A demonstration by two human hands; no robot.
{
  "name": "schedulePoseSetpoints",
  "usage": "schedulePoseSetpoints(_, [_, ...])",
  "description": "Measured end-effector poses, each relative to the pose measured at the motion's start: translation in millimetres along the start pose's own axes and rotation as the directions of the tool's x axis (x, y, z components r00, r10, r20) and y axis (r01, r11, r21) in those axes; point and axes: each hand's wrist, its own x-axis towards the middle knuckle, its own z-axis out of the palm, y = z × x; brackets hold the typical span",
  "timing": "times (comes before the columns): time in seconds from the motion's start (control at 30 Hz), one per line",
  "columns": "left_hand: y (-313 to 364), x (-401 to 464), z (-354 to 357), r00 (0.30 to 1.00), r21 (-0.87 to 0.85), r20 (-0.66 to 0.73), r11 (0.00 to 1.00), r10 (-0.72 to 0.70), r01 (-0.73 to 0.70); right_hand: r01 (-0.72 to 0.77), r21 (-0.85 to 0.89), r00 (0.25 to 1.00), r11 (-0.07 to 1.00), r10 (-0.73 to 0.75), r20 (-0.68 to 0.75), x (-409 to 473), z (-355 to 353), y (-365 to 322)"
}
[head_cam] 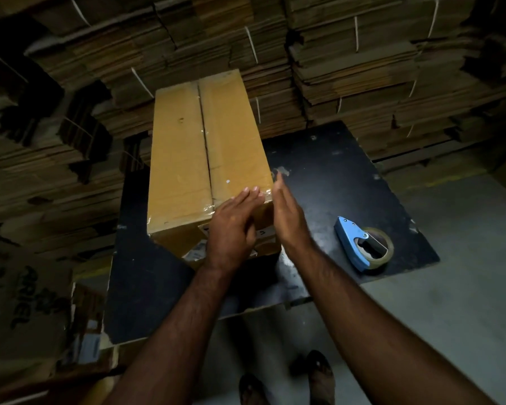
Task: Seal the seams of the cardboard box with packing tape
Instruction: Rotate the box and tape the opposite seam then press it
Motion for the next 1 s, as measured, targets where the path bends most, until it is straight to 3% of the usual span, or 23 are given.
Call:
schedulePoseSetpoints(0.1, [-3, 2, 1, 1.0, -0.008, 0.014, 1.0, -0.004, 0.004, 0.018, -0.134, 0.979, 0.991, -0.045, -0.201, -31, 16, 15])
schedulePoseSetpoints(0.2, [-6, 0, -1, 0.999, -0.01, 0.035, 1.0, 0.006, -0.006, 0.105, -0.162, 0.952, 0.981, -0.146, -0.268, -27, 22, 29])
schedulePoseSetpoints(0.3, [-7, 3, -4, 0.999, -0.013, 0.042, 1.0, 0.007, -0.006, 0.238, -0.323, 0.952, 0.916, -0.286, -0.108, -8, 2, 42])
schedulePoseSetpoints(0.4, [-5, 5, -6, 0.999, -0.023, 0.049, 1.0, -0.008, 0.009, 0.296, -0.437, 0.95, 0.849, -0.31, 0.043, -2, -15, 53])
schedulePoseSetpoints(0.5, [-2, 1, -6, 0.998, -0.017, 0.057, 1.0, -0.008, 0.009, 0.284, -0.396, 0.958, 0.873, -0.28, 0.07, -11, -22, 50])
schedulePoseSetpoints(0.63, [-1, 1, -4, 0.999, -0.023, 0.037, 0.999, -0.022, 0.023, 0.254, -0.339, 0.961, 0.906, -0.276, -0.019, -6, -12, 39])
schedulePoseSetpoints(0.83, [-2, 3, -5, 0.998, -0.029, 0.043, 0.999, -0.036, 0.037, 0.242, -0.437, 0.97, 0.867, -0.213, 0.114, -6, -20, 53])
schedulePoseSetpoints(1.0, [-2, 6, -6, 1.0, -0.026, 0.021, 1.0, -0.015, 0.016, 0.243, -0.23, 0.969, 0.942, -0.246, 0.013, -13, 1, 6])
